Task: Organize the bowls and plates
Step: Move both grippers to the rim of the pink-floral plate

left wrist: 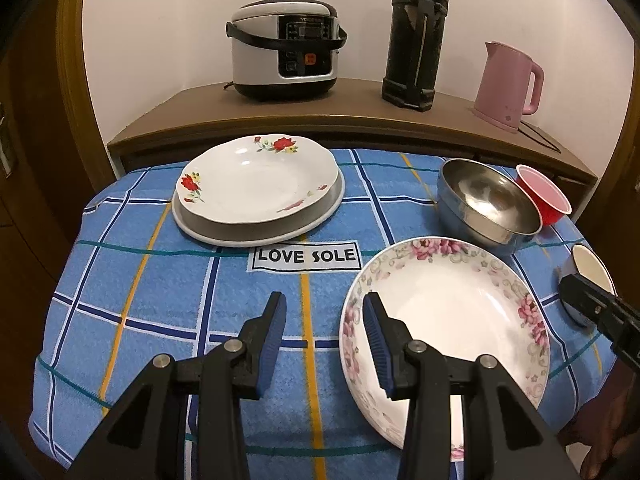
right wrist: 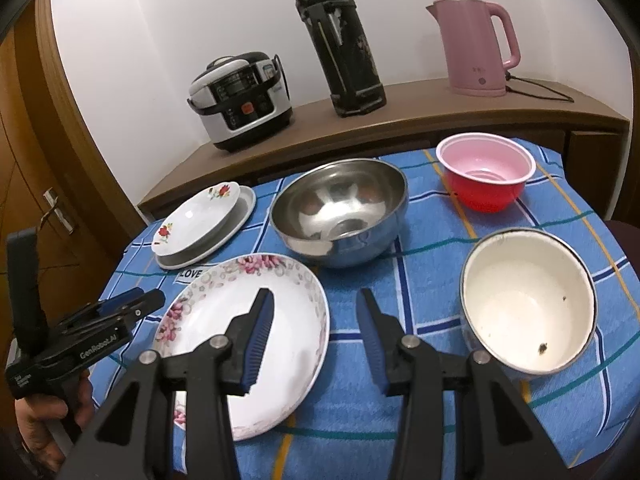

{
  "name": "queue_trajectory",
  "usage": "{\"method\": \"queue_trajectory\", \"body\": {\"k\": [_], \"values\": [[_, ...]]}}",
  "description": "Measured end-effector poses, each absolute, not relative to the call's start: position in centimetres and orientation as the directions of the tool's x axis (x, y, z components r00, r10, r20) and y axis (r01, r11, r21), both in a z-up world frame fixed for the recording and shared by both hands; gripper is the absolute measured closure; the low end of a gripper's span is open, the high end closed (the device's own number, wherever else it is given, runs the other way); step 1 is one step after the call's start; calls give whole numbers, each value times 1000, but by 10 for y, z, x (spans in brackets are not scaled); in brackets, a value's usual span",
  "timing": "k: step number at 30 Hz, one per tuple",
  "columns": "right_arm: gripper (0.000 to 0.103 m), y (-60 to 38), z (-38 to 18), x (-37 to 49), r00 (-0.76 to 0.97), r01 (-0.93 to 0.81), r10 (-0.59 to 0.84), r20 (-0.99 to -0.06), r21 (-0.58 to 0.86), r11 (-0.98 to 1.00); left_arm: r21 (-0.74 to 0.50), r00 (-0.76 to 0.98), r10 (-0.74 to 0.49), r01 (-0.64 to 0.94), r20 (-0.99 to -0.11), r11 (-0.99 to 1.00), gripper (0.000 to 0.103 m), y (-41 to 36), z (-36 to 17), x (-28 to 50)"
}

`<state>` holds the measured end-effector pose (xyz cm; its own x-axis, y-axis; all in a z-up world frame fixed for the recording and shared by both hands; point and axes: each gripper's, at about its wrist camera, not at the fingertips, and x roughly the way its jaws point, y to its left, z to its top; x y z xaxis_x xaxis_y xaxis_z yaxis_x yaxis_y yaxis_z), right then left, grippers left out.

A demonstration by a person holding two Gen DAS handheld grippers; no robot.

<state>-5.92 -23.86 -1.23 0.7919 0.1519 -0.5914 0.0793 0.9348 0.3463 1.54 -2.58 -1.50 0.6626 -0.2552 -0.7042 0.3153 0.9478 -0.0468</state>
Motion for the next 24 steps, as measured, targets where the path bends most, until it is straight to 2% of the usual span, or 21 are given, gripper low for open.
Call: {"method": "queue_trajectory", "body": {"k": [8,10,12,15,20,24], "values": [[57,-235,-15,-66,797,64,148,-586,326,943,-47,654,-261,326,-710,944,60,-27,-15,16],[53,-235,-17,-65,791,67,152,-593,331,941,-57,647,-269,329,-714,943,60,-26,-17,16],[44,-236,-19,-64,787,67,167,-594,351,934,-68,640,-275,329,-718,942,58,-25,-18,17],[41,-236,-21,-61,782,67,172,-599,356,932,-79,631,-280,327,-723,942,55,-24,-21,19],[45,-232,-25,-58,770,62,166,-616,331,941,-95,608,-294,338,-737,936,55,-25,-26,22],[59,-229,-32,-56,756,57,171,-632,323,945,-109,589,-312,353,-745,929,55,-28,-31,24]]}}
